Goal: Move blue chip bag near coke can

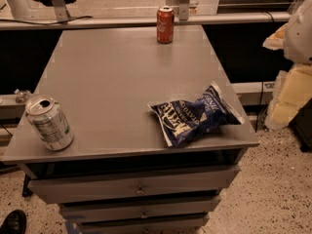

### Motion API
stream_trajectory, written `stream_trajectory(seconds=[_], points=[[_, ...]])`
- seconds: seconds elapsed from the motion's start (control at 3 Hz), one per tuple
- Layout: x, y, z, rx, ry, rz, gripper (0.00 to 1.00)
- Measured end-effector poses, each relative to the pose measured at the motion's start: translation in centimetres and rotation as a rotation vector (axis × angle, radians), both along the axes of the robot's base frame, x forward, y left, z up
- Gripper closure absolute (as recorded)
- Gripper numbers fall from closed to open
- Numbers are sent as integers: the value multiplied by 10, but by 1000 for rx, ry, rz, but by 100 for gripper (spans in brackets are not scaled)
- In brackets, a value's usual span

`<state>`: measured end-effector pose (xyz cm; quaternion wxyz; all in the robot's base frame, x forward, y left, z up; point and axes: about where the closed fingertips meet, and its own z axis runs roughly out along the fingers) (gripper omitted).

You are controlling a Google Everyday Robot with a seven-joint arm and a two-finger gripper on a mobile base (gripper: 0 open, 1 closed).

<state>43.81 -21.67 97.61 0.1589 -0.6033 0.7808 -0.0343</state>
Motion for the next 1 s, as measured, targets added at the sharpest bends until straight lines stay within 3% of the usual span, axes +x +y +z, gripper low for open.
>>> stream_trajectory(seconds=[0.33,0.67,1.0], points=[[0,0,0,0,0,0,0],[5,18,-18,89,-5,2,0],[8,66,-62,286,9,6,0]])
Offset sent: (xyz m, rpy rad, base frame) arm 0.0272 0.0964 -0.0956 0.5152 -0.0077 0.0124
